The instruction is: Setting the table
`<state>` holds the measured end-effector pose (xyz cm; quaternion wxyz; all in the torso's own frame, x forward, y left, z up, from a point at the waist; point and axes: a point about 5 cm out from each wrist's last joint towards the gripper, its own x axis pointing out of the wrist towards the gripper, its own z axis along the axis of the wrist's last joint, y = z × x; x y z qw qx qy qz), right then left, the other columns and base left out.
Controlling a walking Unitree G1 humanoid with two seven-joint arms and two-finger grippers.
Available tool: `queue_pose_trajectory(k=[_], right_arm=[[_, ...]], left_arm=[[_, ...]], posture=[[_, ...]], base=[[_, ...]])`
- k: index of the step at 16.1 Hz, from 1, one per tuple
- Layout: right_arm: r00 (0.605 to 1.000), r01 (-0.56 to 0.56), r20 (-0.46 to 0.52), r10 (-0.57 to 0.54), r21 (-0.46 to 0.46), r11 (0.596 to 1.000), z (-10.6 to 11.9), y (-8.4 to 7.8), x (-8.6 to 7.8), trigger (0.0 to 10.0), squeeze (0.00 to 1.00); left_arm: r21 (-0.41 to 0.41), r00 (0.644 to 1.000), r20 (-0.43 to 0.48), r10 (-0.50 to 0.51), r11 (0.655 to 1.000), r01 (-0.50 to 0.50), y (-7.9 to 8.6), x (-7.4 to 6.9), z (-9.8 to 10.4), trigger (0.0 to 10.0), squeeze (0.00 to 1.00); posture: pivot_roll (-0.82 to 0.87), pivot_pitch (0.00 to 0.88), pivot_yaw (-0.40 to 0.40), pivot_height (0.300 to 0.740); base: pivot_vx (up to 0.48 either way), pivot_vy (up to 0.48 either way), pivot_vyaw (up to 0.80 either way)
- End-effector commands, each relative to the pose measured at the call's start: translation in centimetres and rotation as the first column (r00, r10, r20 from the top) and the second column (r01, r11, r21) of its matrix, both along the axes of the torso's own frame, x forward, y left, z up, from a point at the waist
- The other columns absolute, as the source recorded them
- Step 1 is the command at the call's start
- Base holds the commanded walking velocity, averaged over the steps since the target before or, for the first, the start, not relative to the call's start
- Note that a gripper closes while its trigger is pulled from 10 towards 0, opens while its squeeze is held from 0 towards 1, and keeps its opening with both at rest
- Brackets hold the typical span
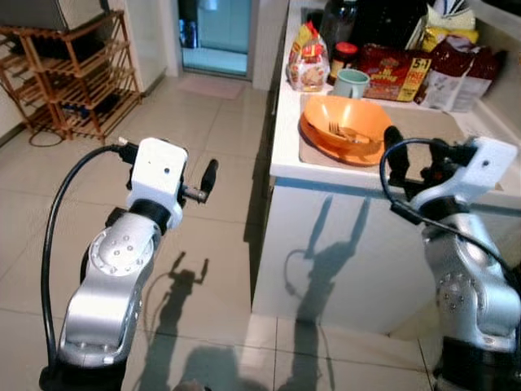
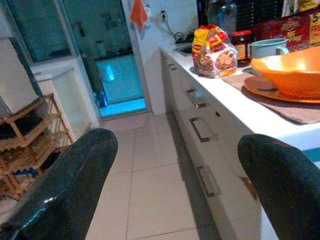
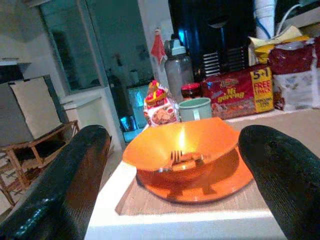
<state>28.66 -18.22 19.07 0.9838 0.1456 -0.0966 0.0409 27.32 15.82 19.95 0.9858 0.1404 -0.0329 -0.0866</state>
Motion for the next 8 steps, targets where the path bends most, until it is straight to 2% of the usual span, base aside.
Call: queue_pose_trajectory(k=[1,4,8], right_arm=[[1.000,0.020,0.000,-0.020,-0.022,1.000,0.19,-0.24,-0.40,10.0,0.00],[1.000,0.012,0.008,-0.012,-0.019,1.000,0.45,0.26,-0.30,10.0,0.00],[0.999,-0.029,0.024,0.030,-0.040,0.999,0.84,0.58,-0.11,10.0,0.00]], left_arm=[[0.002,1.000,0.018,-0.020,1.000,0.020,-0.71,0.14,0.34,10.0,0.00],[0.002,1.000,0.020,-0.001,1.000,0.001,-0.58,0.24,0.37,10.0,0.00],[0.006,1.000,0.023,0.010,1.000,-0.010,-0.44,0.20,0.41,10.0,0.00]], posture=[[0.07,0.000,-0.077,0.740],[0.08,0.000,-0.087,0.740],[0.08,0.000,-0.089,0.740]], base=[[0.277,0.000,-0.79],[0.284,0.000,-0.71],[0.285,0.000,0.00]])
